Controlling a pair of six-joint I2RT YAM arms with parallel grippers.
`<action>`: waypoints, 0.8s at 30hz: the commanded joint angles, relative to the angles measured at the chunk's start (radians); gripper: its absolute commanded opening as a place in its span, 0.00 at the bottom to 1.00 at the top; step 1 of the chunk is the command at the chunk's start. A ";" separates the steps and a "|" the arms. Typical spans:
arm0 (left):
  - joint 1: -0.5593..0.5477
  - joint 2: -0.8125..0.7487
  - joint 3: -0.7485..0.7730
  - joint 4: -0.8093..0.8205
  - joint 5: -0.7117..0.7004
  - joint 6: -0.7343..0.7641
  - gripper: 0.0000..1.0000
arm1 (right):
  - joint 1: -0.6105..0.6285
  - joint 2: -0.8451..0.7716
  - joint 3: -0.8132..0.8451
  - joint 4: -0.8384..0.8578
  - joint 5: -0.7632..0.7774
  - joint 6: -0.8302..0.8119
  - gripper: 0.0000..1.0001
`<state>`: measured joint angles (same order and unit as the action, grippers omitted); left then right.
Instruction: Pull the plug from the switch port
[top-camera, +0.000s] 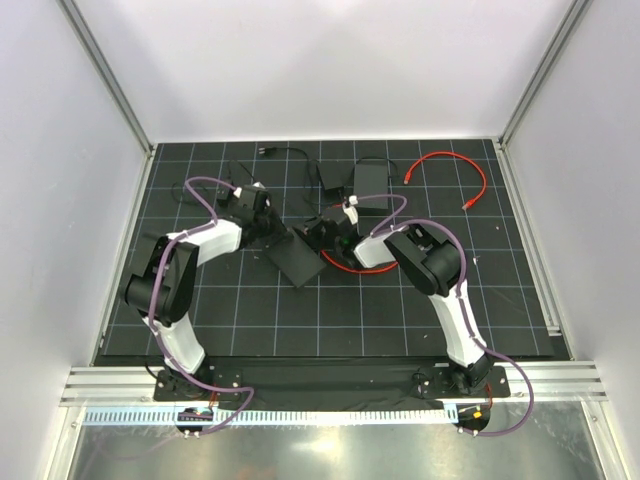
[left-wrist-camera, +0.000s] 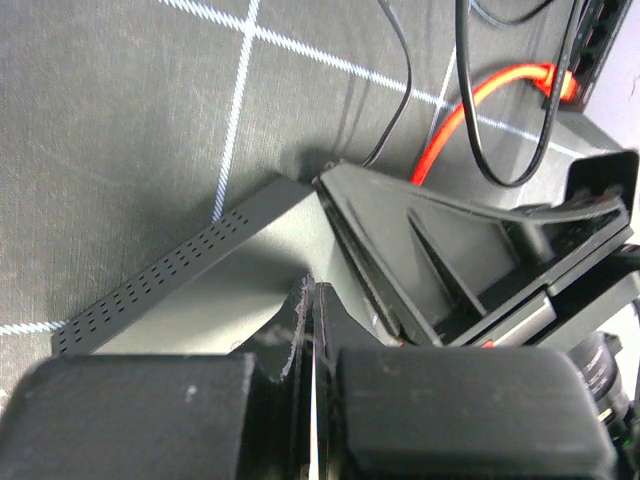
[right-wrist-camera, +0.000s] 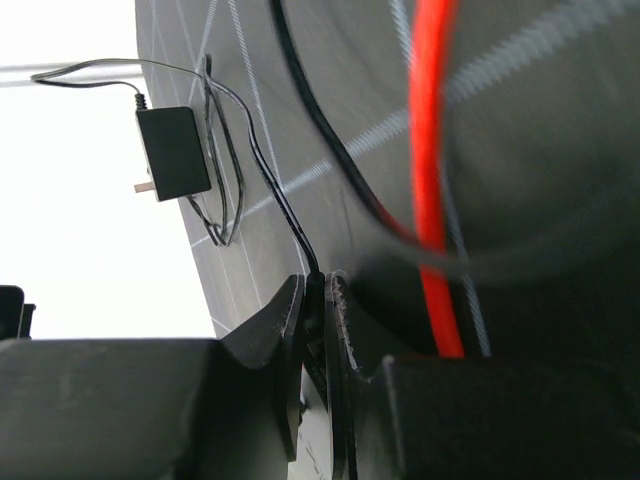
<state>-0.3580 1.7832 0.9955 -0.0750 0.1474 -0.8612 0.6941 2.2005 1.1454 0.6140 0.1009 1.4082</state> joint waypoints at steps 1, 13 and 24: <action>-0.002 0.119 -0.074 -0.330 -0.131 0.059 0.00 | -0.062 0.024 0.083 0.132 0.019 -0.083 0.01; -0.018 0.143 -0.041 -0.362 -0.140 0.068 0.00 | -0.059 -0.024 0.067 0.029 0.167 0.028 0.01; -0.019 0.156 -0.029 -0.370 -0.138 0.077 0.00 | -0.104 0.152 0.189 0.530 -0.227 -0.206 0.01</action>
<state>-0.3710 1.8233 1.0534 -0.0971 0.1192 -0.8574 0.6056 2.3013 1.2980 0.8513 0.0299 1.2629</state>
